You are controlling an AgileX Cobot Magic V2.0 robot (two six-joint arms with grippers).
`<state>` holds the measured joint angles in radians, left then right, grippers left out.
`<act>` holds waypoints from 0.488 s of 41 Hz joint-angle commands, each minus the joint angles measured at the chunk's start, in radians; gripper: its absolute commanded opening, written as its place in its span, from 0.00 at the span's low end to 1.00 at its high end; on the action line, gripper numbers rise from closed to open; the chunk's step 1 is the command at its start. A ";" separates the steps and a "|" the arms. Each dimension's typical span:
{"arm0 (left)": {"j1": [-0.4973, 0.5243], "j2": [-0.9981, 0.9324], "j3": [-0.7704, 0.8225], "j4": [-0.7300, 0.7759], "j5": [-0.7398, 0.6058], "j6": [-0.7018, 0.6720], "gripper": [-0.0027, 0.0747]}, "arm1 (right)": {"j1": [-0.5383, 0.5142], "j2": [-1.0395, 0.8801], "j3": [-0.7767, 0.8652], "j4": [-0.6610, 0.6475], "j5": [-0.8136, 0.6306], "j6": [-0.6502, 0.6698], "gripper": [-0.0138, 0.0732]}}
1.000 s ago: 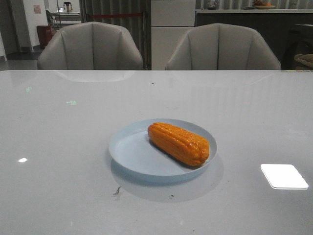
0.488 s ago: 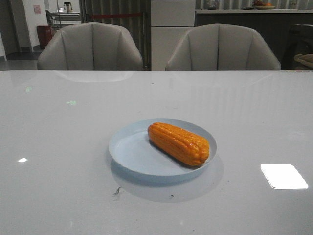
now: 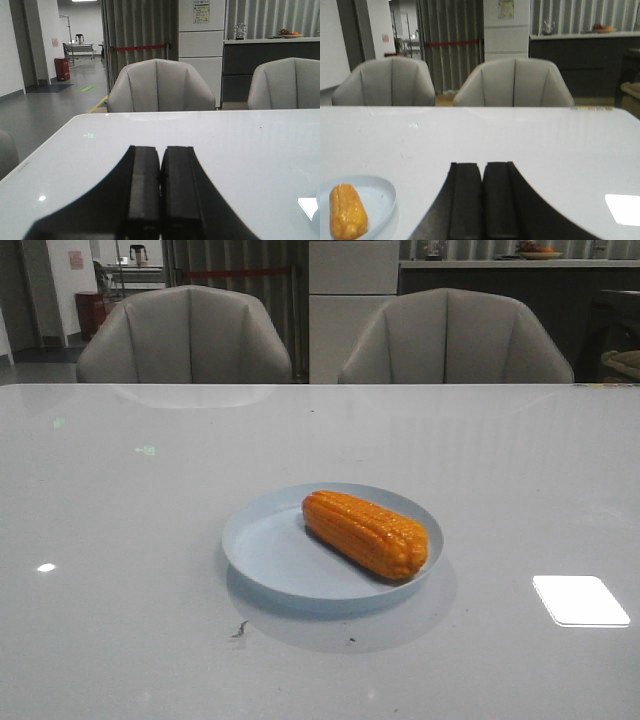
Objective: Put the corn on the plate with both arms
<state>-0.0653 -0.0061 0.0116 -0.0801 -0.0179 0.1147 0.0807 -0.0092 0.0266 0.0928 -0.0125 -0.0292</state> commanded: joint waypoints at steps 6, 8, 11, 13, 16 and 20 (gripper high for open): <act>0.002 -0.021 0.036 0.000 -0.079 -0.010 0.16 | -0.007 -0.025 -0.021 -0.002 0.084 -0.006 0.19; 0.002 -0.021 0.036 0.000 -0.079 -0.010 0.16 | -0.007 -0.025 -0.021 -0.002 0.098 -0.006 0.19; 0.002 -0.021 0.036 0.000 -0.079 -0.010 0.16 | -0.007 -0.025 -0.021 -0.002 0.106 -0.006 0.19; 0.002 -0.021 0.036 0.000 -0.079 -0.010 0.16 | -0.007 -0.025 -0.021 -0.002 0.105 -0.006 0.19; 0.002 -0.021 0.036 0.000 -0.079 -0.010 0.16 | -0.007 -0.025 -0.021 -0.002 0.105 -0.006 0.19; 0.002 -0.021 0.036 0.000 -0.079 -0.010 0.16 | -0.007 -0.025 -0.021 -0.002 0.105 -0.006 0.19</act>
<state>-0.0653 -0.0061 0.0116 -0.0801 -0.0179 0.1147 0.0790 -0.0092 0.0266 0.0928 0.1740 -0.0292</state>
